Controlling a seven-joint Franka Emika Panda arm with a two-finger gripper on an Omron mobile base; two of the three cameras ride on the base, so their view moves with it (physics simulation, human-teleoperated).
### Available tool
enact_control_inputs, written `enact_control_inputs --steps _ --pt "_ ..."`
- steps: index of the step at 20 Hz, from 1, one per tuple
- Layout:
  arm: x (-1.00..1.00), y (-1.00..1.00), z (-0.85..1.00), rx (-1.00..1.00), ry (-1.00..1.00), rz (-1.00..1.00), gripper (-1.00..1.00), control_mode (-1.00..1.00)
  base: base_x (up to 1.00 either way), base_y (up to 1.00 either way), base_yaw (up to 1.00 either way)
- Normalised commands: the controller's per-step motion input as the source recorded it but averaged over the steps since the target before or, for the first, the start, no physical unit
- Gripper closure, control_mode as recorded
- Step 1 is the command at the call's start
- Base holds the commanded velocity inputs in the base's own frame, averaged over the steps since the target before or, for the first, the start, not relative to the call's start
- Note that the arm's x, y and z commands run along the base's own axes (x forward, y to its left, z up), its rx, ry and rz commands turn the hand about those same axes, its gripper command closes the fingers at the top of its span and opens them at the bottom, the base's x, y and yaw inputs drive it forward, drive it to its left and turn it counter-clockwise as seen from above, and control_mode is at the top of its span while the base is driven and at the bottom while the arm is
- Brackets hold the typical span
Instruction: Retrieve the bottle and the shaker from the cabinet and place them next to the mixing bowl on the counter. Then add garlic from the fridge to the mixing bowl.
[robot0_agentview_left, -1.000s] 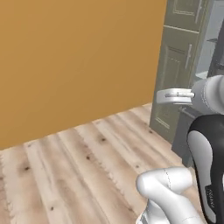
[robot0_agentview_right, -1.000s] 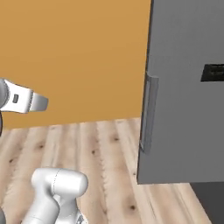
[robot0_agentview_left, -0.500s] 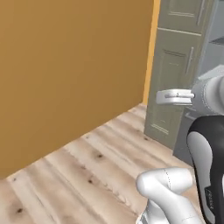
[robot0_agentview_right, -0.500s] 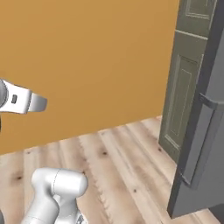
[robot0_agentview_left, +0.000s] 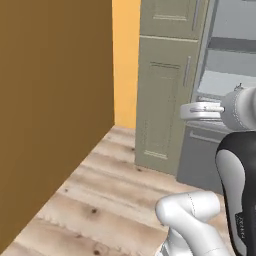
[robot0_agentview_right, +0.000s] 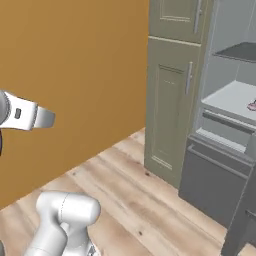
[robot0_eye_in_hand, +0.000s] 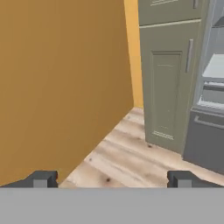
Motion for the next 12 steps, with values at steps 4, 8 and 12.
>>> enact_control_inputs --steps 4,8,12 --pt "0.00 0.00 0.00 0.00 0.00 0.00 -1.00 1.00 1.00 0.51 -0.49" --pt "0.00 0.00 0.00 0.00 0.00 0.00 -1.00 1.00 0.94 0.14 -0.41" --pt "0.00 0.00 0.00 0.00 0.00 0.00 -1.00 1.00 0.83 -0.09 -0.27"
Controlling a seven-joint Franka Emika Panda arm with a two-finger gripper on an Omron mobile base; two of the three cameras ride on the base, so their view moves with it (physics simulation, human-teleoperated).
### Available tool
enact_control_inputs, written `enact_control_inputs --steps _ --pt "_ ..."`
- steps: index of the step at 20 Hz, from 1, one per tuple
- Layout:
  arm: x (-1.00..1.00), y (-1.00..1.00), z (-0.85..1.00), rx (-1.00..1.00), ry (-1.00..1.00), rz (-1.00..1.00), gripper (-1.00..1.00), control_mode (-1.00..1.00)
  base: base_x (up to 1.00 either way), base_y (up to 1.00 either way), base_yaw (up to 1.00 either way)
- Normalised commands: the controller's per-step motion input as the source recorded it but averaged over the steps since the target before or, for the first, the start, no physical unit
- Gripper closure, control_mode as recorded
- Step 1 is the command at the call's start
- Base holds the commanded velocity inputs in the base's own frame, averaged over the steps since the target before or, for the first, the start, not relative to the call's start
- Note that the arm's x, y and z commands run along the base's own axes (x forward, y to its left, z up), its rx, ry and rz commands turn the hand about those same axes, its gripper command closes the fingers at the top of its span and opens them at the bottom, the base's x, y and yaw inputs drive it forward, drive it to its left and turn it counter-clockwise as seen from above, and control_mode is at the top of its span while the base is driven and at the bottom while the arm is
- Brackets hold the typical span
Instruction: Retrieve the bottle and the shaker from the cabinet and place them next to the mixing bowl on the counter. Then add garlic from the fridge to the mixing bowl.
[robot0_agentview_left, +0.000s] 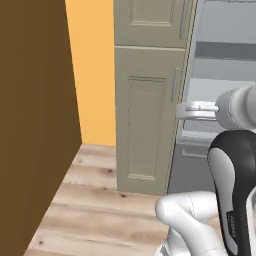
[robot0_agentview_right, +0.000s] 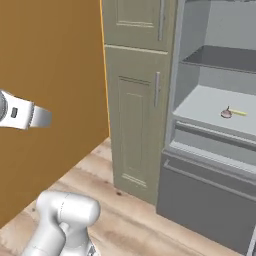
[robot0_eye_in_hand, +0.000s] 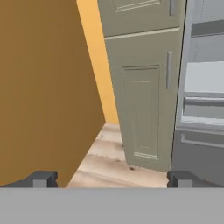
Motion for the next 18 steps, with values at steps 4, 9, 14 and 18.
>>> enact_control_inputs --steps 4,9,14,18 --pt "0.00 0.00 0.00 0.00 0.00 0.00 -1.00 1.00 0.30 -0.60 -0.39" --pt "0.00 0.00 0.00 0.00 0.00 0.00 -1.00 1.00 0.18 -0.65 -0.60" --pt "0.00 0.00 0.00 0.00 0.00 0.00 -1.00 1.00 0.12 -0.40 -0.64" --pt "0.00 0.00 0.00 0.00 0.00 0.00 -1.00 1.00 0.46 0.00 -0.26"
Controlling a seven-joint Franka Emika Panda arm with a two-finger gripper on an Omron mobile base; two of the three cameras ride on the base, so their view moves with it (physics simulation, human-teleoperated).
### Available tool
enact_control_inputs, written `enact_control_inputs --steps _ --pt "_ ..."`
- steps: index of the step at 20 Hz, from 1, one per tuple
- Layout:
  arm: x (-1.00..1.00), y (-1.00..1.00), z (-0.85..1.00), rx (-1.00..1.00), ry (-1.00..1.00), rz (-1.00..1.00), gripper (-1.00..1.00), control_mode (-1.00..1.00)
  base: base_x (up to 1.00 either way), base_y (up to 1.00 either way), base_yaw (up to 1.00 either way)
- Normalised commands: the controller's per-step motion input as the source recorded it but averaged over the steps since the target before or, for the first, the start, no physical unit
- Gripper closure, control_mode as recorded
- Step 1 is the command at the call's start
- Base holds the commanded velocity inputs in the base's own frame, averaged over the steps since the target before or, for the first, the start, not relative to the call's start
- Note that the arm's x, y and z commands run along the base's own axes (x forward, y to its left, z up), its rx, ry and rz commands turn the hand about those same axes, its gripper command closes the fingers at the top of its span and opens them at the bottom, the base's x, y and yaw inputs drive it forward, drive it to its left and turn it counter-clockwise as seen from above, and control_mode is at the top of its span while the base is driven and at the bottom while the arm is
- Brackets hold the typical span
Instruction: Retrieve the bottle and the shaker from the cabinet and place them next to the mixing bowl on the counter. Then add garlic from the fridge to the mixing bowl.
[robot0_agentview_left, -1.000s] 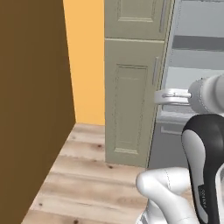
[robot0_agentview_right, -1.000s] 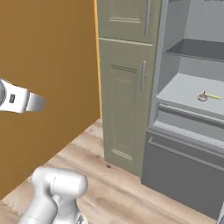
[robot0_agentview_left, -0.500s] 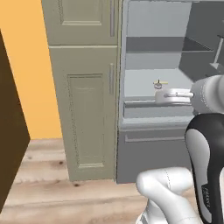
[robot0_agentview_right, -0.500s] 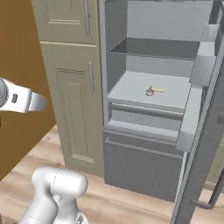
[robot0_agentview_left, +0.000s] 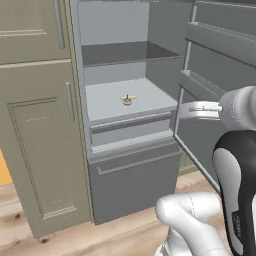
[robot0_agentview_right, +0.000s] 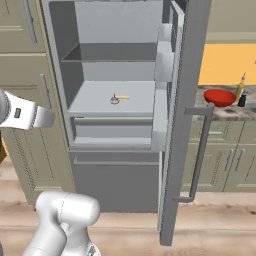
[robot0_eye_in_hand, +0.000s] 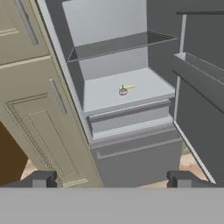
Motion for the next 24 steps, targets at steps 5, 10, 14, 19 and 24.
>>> enact_control_inputs --steps 5,10,14,19,24 --pt "0.00 0.00 0.00 0.00 0.00 0.00 -1.00 1.00 0.31 0.00 -0.01" --pt "0.00 0.00 0.00 0.00 0.00 0.00 -1.00 1.00 0.51 0.01 -0.09" --pt "0.00 0.00 0.00 0.00 0.00 0.00 -1.00 1.00 0.86 0.07 -0.25" --pt "0.00 0.00 0.00 0.00 0.00 0.00 -1.00 1.00 0.72 0.07 -0.23" --pt "0.00 0.00 0.00 0.00 0.00 0.00 -1.00 1.00 0.44 0.04 -0.14"
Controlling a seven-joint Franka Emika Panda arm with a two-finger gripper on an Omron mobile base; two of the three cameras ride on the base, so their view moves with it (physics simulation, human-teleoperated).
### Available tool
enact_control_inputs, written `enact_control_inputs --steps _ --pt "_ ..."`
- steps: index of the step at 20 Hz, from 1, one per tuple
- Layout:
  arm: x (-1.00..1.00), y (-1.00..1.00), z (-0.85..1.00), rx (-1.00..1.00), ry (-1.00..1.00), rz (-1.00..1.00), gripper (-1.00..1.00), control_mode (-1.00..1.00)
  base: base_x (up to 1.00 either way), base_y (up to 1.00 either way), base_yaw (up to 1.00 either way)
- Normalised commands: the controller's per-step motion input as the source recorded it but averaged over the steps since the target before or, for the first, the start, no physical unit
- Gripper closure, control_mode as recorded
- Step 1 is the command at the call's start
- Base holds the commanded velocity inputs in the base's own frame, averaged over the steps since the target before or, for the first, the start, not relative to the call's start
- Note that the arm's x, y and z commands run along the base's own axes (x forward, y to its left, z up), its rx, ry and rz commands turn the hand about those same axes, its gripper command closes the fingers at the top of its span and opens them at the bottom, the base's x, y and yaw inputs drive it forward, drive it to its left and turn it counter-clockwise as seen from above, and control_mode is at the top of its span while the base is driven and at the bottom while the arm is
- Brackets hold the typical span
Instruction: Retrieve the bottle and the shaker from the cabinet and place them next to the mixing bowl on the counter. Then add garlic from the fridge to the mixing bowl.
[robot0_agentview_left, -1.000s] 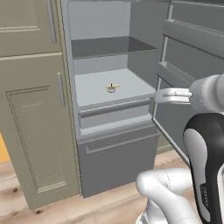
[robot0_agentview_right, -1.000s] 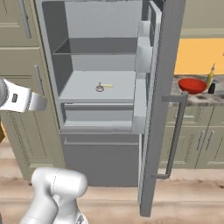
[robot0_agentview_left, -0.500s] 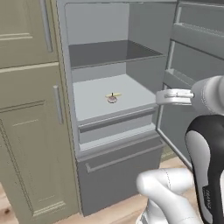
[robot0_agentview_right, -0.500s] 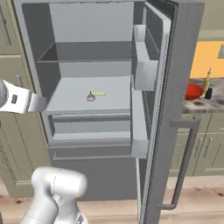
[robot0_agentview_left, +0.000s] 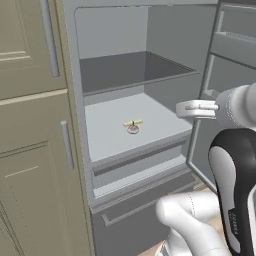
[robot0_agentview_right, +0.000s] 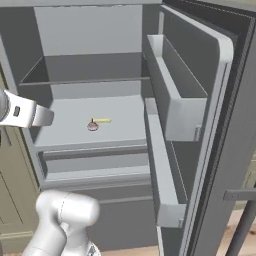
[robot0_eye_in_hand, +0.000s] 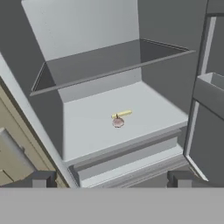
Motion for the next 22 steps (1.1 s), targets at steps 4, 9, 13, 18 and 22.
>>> enact_control_inputs --steps 4,9,13,18,22 --pt "0.00 0.00 0.00 0.00 0.00 0.00 -1.00 1.00 0.39 0.00 -0.03" --pt "0.00 0.00 0.00 0.00 0.00 0.00 -1.00 1.00 0.42 0.00 0.00" --pt "0.00 0.00 0.00 0.00 0.00 0.00 -1.00 1.00 0.51 0.00 0.00" --pt "0.00 0.00 0.00 0.00 0.00 0.00 -1.00 1.00 0.00 0.00 0.00" --pt "0.00 0.00 0.00 0.00 0.00 0.00 -1.00 1.00 0.00 0.00 0.00"
